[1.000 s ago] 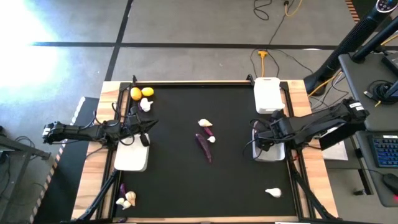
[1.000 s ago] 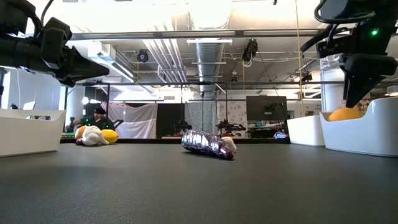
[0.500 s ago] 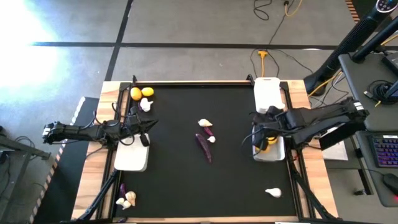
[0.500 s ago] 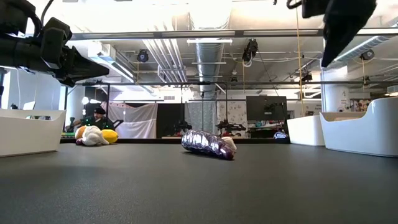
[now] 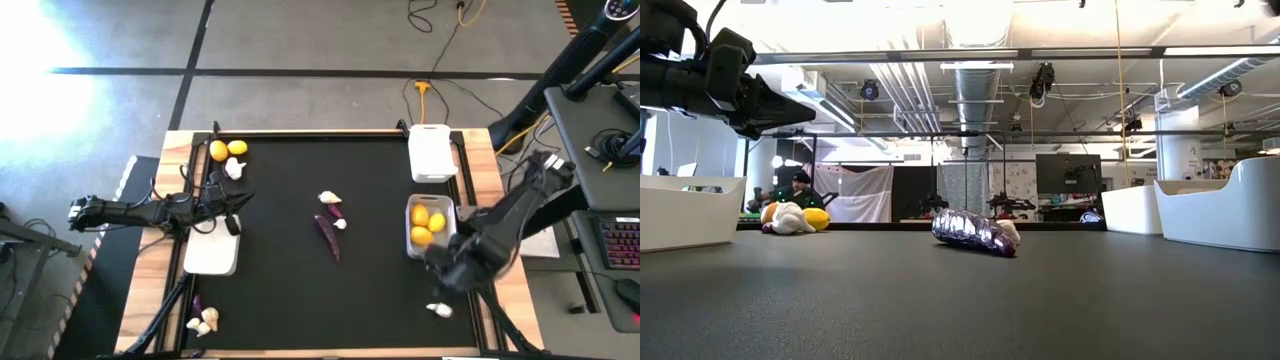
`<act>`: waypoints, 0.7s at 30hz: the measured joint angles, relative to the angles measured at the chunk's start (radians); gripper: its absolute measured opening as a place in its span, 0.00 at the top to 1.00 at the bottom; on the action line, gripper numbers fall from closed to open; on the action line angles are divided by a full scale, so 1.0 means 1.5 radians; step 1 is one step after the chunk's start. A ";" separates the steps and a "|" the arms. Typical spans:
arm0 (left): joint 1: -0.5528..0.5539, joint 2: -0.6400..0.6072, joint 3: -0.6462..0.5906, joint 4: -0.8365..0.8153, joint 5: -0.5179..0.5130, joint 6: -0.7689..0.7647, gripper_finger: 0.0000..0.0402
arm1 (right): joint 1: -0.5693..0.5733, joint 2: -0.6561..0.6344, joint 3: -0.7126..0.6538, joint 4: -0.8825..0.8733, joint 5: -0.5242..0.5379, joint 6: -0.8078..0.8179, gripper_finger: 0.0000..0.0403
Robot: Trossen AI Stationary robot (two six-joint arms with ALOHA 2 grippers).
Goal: Sort produce into baskets
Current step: Put the garlic into the top white bin
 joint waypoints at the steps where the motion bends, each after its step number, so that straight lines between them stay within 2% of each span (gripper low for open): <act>1: 0.000 0.000 0.000 0.000 0.000 0.000 1.00 | 0.022 0.015 0.002 0.015 -0.004 0.018 0.29; 5: 0.000 0.000 0.000 0.000 0.000 0.000 1.00 | 0.086 0.074 0.010 0.083 -0.010 0.050 0.27; 8: 0.000 0.000 0.000 0.000 0.000 0.000 1.00 | 0.119 0.125 0.014 0.105 -0.012 0.029 0.24; 11: 0.000 0.000 0.000 0.000 0.000 0.000 1.00 | 0.131 0.179 0.021 0.105 -0.032 0.015 0.21; 16: 0.000 0.000 0.000 0.000 0.000 0.000 1.00 | 0.132 0.256 0.031 0.106 -0.107 -0.033 0.18; 21: 0.000 0.000 0.000 0.000 0.000 0.000 1.00 | 0.132 0.297 0.031 0.107 -0.115 -0.074 0.19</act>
